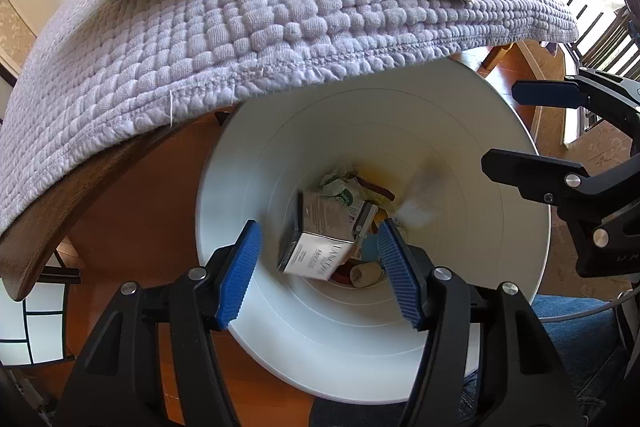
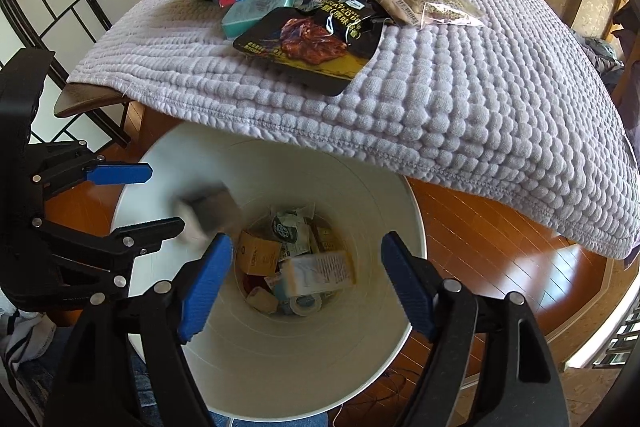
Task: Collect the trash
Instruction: 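Move both open tools back toward the items on the quilt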
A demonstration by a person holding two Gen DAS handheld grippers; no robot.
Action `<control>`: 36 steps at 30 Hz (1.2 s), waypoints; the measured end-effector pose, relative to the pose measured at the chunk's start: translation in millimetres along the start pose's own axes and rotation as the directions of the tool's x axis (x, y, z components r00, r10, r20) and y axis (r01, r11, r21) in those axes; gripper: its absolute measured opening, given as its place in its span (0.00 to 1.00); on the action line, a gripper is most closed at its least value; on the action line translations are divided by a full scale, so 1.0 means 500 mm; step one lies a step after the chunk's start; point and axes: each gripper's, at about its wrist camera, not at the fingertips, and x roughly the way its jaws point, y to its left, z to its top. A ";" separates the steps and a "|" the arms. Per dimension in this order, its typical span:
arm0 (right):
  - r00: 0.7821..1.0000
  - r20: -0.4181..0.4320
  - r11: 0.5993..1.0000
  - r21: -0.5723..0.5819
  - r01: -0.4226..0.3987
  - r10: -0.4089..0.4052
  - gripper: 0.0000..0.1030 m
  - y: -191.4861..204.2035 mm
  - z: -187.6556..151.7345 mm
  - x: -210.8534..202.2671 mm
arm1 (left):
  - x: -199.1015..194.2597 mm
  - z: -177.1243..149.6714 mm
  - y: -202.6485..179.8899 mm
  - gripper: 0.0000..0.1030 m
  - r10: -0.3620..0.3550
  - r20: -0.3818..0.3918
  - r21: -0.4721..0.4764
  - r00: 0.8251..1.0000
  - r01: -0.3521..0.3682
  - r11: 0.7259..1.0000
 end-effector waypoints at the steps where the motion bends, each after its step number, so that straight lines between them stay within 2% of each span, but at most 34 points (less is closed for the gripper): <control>1: 1.000 0.001 1.000 -0.001 0.004 -0.004 0.74 -0.005 0.002 -0.003 | -0.001 0.002 0.002 0.60 0.000 0.002 -0.002 1.000 0.000 1.000; 5: 1.000 0.024 1.000 -0.009 0.016 -0.016 0.74 -0.022 0.008 -0.029 | -0.016 0.010 0.014 0.60 -0.005 0.032 -0.007 0.999 0.006 1.000; 10: 0.995 0.092 0.999 0.008 0.041 -0.041 0.74 -0.049 0.032 -0.091 | -0.082 0.033 0.037 0.60 -0.017 0.138 0.001 0.990 0.017 1.000; 16: 0.975 0.193 0.994 -0.001 0.112 -0.110 0.74 -0.103 0.091 -0.157 | -0.187 0.088 0.058 0.60 -0.002 0.306 0.015 0.952 -0.003 1.000; 18: 0.974 0.202 0.995 -0.001 0.105 -0.102 0.75 -0.129 0.119 -0.161 | -0.203 0.118 0.073 0.61 -0.006 0.342 0.018 0.940 0.000 1.000; 22: 0.970 0.216 0.990 -0.056 0.131 -0.116 0.85 -0.144 0.168 -0.147 | -0.212 0.182 0.089 0.67 -0.013 0.383 0.042 0.924 -0.003 0.999; 26: 0.977 0.190 0.983 -0.134 0.125 -0.098 0.88 -0.150 0.213 -0.107 | -0.208 0.219 0.091 0.67 -0.021 0.376 0.079 0.926 -0.009 0.997; 30: 0.979 0.182 0.975 -0.185 0.120 -0.086 0.93 -0.168 0.245 -0.079 | -0.187 0.254 0.102 0.68 -0.084 0.337 0.101 0.938 0.053 0.994; 36: 0.989 0.140 0.970 -0.229 0.077 -0.045 0.93 -0.182 0.284 -0.039 | -0.161 0.277 0.102 0.68 -0.109 0.300 0.128 0.948 0.073 0.989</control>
